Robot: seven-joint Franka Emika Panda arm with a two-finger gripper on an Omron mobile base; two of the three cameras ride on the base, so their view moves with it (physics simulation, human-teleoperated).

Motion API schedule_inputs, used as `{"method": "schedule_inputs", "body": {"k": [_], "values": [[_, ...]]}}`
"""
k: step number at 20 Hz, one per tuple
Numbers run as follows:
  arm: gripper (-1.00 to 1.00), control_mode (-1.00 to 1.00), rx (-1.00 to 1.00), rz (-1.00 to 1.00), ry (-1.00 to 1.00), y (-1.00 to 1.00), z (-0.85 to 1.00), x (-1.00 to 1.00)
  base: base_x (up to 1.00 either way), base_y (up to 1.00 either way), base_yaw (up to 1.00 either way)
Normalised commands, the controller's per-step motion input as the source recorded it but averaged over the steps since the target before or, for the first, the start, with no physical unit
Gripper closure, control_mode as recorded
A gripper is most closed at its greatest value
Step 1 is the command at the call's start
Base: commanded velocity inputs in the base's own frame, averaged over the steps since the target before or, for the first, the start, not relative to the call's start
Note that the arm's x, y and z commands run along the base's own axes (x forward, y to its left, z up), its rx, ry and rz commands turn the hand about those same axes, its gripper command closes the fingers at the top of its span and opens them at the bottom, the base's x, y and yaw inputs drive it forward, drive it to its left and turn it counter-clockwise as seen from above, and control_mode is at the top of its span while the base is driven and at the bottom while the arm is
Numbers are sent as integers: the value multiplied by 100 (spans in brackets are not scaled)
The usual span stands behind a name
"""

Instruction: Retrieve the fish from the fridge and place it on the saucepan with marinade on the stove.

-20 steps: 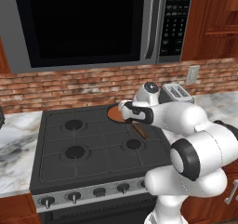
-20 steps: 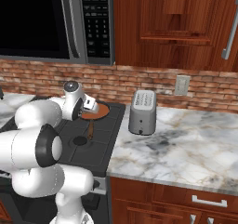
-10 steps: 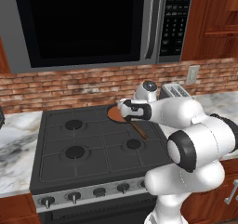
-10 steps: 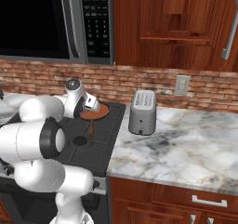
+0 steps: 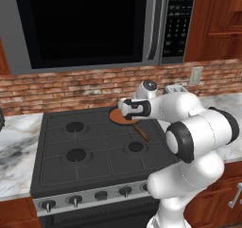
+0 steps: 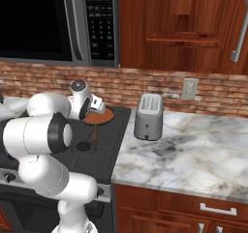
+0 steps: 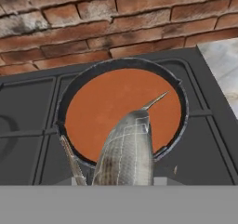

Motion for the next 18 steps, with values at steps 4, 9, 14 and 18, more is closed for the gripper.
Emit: {"method": "schedule_inputs", "body": {"k": [4,9,14,18], "values": [[100,-100,0,0,0,3,-6,22,0,0,0],[100,-100,0,0,0,2,-11,21,0,0,0],[100,-100,0,0,0,1,-15,18,0,0,0],[100,-100,0,0,0,2,-17,19,0,0,0]]}}
